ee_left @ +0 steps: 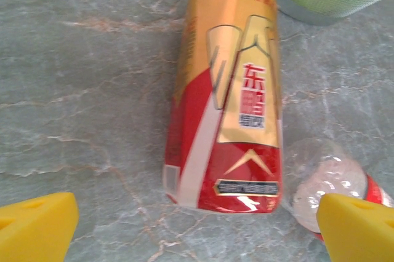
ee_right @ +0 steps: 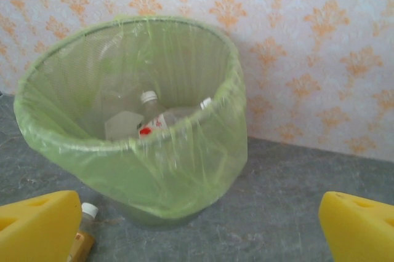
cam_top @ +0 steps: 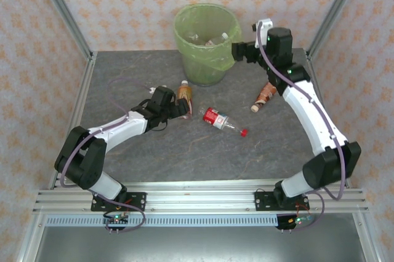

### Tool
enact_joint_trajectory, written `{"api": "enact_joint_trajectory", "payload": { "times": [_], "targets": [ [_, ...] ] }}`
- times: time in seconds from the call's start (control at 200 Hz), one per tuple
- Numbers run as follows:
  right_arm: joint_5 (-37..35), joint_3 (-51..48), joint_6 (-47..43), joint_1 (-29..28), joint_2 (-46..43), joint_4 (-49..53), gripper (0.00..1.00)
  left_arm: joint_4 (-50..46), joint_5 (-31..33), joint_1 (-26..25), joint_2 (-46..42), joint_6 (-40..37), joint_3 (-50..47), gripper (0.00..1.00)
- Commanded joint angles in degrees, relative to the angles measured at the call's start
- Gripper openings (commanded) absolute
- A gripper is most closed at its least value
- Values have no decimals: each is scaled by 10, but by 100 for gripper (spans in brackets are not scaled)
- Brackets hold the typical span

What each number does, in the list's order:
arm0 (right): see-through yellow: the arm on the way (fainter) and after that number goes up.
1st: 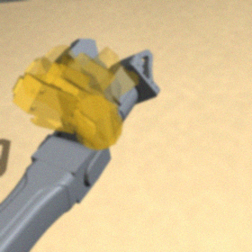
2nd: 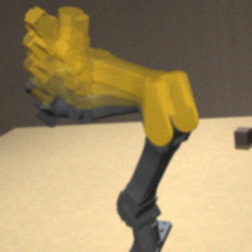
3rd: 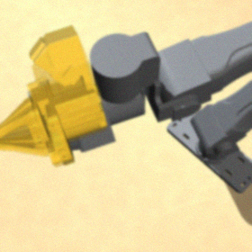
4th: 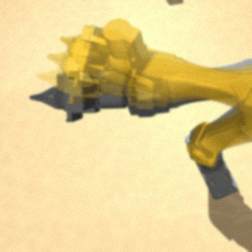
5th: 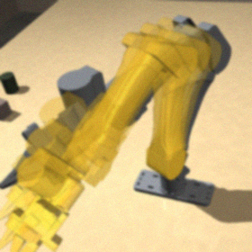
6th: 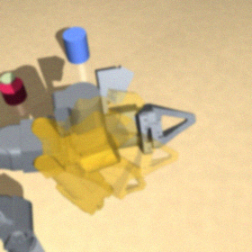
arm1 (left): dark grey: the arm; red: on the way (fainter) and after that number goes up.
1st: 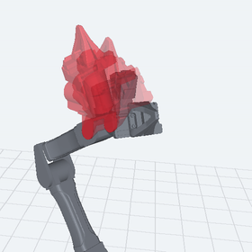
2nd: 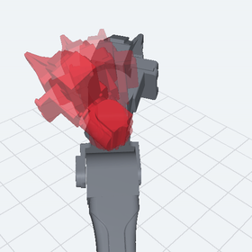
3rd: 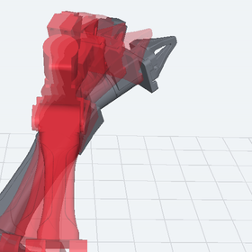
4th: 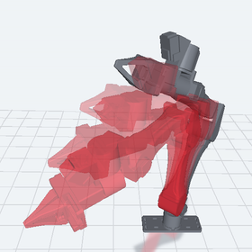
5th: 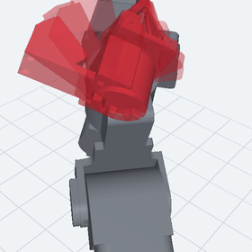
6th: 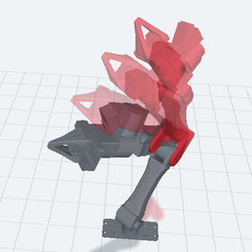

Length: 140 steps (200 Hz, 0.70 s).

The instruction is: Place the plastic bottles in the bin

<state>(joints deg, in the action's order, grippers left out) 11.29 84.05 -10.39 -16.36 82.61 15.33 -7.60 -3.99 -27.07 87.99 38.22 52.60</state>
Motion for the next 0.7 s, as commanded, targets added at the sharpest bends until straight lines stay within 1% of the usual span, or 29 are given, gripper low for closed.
{"api": "enact_joint_trajectory", "payload": {
  "times": [0.0, 0.165, 0.31, 0.35, 0.37, 0.475, 0.696],
  "targets": [
    [-19, -101, 41, -3, -43, -113, 99, -38, 22, -12, 11, -24, 34, 100],
    [-35, -209, 86, -3, -96, -154, 99, -74, 34, -18, 35, -28, 74, 100],
    [-72, -279, 130, -2, -143, -172, 99, -102, 48, -24, 64, -28, 112, 100],
    [-76, -294, 142, -3, -144, -172, 99, -110, 52, -25, 74, -28, 123, 100],
    [-77, -301, 149, -3, -162, -172, 99, -113, 53, -26, 80, -28, 127, 100],
    [-84, -337, 174, -3, -185, -173, 99, -130, 59, -30, 107, -30, 156, 100],
    [-115, -378, 203, -2, -200, -170, 99, -171, 84, -36, 161, -28, 216, 100]
  ]
}}
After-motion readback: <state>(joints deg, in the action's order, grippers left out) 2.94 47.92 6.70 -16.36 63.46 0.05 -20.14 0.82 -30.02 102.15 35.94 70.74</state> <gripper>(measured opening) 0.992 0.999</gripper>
